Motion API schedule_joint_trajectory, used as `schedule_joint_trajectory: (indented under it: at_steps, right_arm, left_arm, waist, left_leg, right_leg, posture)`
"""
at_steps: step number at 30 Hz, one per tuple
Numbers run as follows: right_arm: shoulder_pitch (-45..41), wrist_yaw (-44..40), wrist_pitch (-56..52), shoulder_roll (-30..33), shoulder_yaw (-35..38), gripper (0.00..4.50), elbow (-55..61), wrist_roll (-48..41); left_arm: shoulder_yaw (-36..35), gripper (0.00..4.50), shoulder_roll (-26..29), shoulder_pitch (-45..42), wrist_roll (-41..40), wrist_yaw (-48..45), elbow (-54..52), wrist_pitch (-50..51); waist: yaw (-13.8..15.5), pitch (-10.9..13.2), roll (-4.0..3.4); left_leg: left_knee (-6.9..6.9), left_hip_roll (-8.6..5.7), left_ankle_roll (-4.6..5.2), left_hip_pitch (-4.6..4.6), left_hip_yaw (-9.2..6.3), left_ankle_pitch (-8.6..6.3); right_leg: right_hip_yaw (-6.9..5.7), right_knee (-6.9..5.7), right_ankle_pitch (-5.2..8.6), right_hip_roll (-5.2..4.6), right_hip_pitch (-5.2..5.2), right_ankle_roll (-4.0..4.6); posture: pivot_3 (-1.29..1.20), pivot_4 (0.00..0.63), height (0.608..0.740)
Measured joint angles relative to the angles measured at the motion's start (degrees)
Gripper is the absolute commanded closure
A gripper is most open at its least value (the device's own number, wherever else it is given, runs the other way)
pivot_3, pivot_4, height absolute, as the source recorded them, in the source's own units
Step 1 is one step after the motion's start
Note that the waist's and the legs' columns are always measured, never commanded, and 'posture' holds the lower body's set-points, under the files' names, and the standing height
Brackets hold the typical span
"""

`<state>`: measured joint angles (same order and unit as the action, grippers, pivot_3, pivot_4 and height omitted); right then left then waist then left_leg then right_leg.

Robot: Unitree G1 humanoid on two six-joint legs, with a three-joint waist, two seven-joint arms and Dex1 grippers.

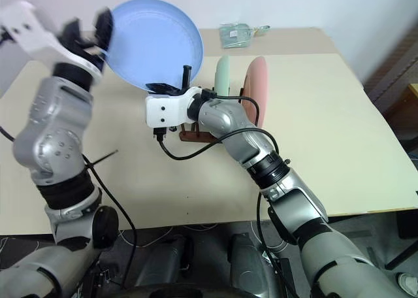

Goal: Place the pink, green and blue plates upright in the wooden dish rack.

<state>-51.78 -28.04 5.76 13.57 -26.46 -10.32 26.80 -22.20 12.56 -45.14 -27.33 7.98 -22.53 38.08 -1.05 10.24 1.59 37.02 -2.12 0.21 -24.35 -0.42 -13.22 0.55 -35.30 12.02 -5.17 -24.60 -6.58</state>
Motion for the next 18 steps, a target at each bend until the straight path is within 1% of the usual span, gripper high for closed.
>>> schedule_joint_trajectory:
  at_steps: [2,4,5,7,10,13,16,18]
  right_arm:
    - [0.03,0.09,-0.25,0.00,0.02,4.50,0.00,0.02]
    - [0.76,0.55,-0.41,-0.76,0.75,4.50,0.21,-0.79]
    - [1.90,0.75,-0.51,-1.32,1.80,4.50,0.99,-2.05]
    - [4.24,0.74,-1.06,-2.50,4.08,4.50,3.50,-5.58]
    - [7.89,0.19,-3.61,-5.19,8.50,4.50,9.66,-13.54]
    - [12.48,-1.04,-9.22,-8.98,11.59,4.50,18.10,-23.42]
    - [17.49,-0.73,-19.14,-13.54,14.04,4.50,26.70,-34.79]
    - [19.53,0.82,-24.80,-15.60,15.42,4.50,30.29,-40.19]
  left_arm:
    - [-2.77,0.94,1.75,-1.27,0.71,0.85,0.88,-3.28]
    - [-4.13,0.94,6.19,-0.89,3.49,0.88,3.36,-7.13]
    - [-4.75,0.94,9.40,0.22,5.73,0.55,4.80,-9.57]
    - [-6.06,0.94,14.11,3.57,9.58,-0.50,6.86,-13.41]
    - [-5.79,0.94,18.24,12.72,14.79,-3.66,9.40,-18.80]
    - [-2.41,0.94,18.03,22.56,17.65,-7.84,11.31,-22.29]
    - [4.61,0.94,14.37,32.72,19.54,-12.39,10.90,-26.24]
    - [9.35,0.94,11.82,37.51,20.59,-14.49,10.58,-27.90]
  waist:
    - [-0.11,0.00,0.00]
    - [-0.12,0.00,0.00]
    - [-0.17,0.00,-0.01]
    - [-0.09,0.01,-0.03]
    - [0.18,0.00,-0.04]
    - [0.47,-0.01,-0.02]
    - [0.30,-0.02,-0.03]
    - [0.19,-0.02,-0.04]
  left_leg:
    - [-0.01,-0.01,-0.01,0.01,0.00,0.01]
    - [-0.03,0.00,-0.06,0.02,0.00,0.03]
    - [-0.07,0.00,-0.06,0.02,0.00,0.03]
    - [-0.10,0.01,-0.06,0.02,0.02,0.03]
    - [-0.11,0.12,-0.06,0.02,0.00,0.03]
    - [-0.07,0.14,-0.04,0.00,-0.05,0.01]
    - [-0.11,0.12,-0.02,0.00,-0.03,-0.03]
    - [-0.14,0.13,-0.14,-0.01,-0.03,-0.10]
  right_leg:
    - [0.00,-0.01,0.00,0.06,0.00,0.01]
    - [0.00,-0.01,-0.01,0.13,-0.01,0.03]
    - [0.01,-0.01,-0.01,0.14,-0.03,0.03]
    - [0.03,0.00,-0.01,0.13,-0.04,0.03]
    - [0.02,0.03,-0.01,0.08,0.00,0.03]
    - [-0.01,0.04,-0.01,0.01,0.04,0.04]
    - [0.00,0.03,-0.01,-0.16,-0.02,0.04]
    - [0.00,0.00,-0.02,-0.31,-0.08,0.07]
  posture:
    - [0.00,0.150,0.738]
    - [0.00,0.150,0.738]
    - [0.00,0.150,0.738]
    - [0.00,0.150,0.738]
    - [0.00,0.150,0.738]
    - [0.00,0.150,0.738]
    - [0.00,0.150,0.738]
    - [0.00,0.150,0.738]
